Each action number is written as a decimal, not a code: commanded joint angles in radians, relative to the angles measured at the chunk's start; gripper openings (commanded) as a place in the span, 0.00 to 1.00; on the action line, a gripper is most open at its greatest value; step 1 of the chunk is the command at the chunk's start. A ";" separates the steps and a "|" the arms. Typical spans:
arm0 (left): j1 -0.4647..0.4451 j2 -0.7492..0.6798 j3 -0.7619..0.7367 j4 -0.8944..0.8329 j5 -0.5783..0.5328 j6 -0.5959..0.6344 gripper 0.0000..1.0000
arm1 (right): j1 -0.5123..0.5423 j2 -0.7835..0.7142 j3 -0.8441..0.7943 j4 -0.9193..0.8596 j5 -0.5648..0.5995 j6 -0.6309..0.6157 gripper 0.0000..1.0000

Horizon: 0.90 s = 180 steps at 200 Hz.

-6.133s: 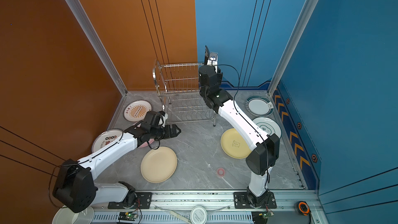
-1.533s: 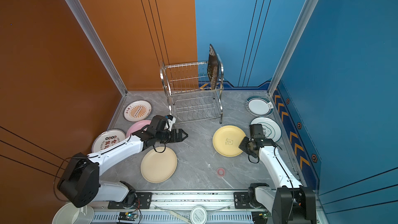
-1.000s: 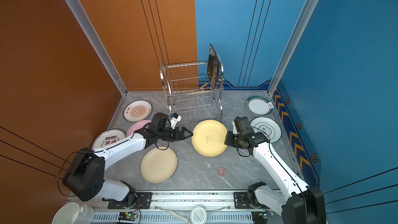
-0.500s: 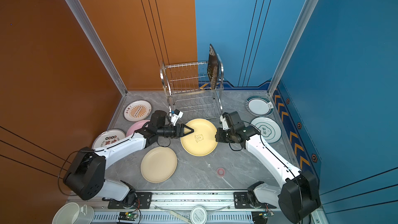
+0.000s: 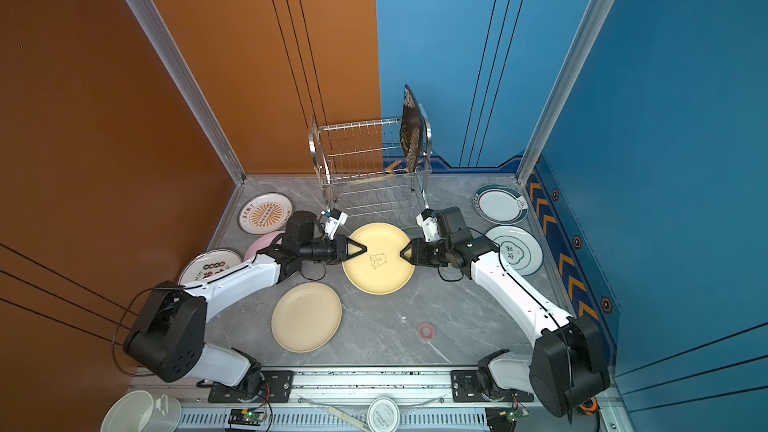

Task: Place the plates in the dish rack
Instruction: 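Slide the yellow plate toward the left gripper and tilt it up, then raise the yellow plate upright with the right gripper beside the left gripper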

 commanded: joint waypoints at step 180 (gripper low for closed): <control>0.065 -0.058 -0.032 0.101 0.079 -0.056 0.47 | -0.069 0.142 -0.101 0.573 -0.451 0.314 0.00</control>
